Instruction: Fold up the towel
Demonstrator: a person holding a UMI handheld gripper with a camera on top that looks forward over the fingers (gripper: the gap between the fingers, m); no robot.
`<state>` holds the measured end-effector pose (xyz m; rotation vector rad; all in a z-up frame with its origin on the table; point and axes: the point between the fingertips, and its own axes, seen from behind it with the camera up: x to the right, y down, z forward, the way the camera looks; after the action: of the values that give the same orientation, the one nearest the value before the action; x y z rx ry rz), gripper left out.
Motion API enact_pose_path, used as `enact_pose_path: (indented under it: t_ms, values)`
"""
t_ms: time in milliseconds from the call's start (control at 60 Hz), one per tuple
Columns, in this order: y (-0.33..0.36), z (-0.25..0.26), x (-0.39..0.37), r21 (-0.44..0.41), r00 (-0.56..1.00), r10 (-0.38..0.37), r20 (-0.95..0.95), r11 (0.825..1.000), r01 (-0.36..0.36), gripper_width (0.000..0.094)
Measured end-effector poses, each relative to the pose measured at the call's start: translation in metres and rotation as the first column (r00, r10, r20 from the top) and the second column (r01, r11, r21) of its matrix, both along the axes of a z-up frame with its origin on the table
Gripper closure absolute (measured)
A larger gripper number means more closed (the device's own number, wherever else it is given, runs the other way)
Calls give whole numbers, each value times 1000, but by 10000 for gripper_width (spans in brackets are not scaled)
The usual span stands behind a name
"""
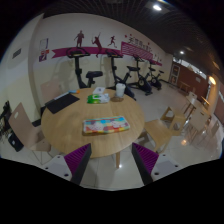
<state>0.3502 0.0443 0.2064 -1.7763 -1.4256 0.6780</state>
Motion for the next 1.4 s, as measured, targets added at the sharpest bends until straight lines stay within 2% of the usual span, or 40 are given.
enact_pose_path:
  t_ms: [133, 167, 283, 417, 533, 750, 900, 1117, 1217, 1267, 1350, 1400]
  values:
    - [-26, -5, -16, -5, 997, 78, -6, 997, -78, 78]
    - [-50, -6, -32, -8, 996, 94, -5, 995, -95, 74]
    - [-78, -3, -43, -11, 986, 167, -10, 986, -167, 75]
    - [-109, -24, -76, -4, 976, 218, -4, 976, -218, 78]
    - [-124, -38, -96, 4, 973, 229, -4, 973, -229, 77]
    - [-126, -81, -157, 7, 979, 205, -16, 979, -205, 83]
    - [-114, -124, -208, 22, 985, 170, 1, 985, -170, 85]
    - [-103, -181, -275, 30, 987, 156, 39, 987, -157, 91]
    - [-100, -206, -298, 26, 985, 162, 65, 986, -164, 124]
    - [-99, -216, -302, 37, 982, 163, 99, 985, -167, 185]
    - [-98, -219, -309, 22, 983, 161, 89, 986, -163, 637]
    - [-84, -220, -313, 95, 987, 111, 115, 988, -122, 908]
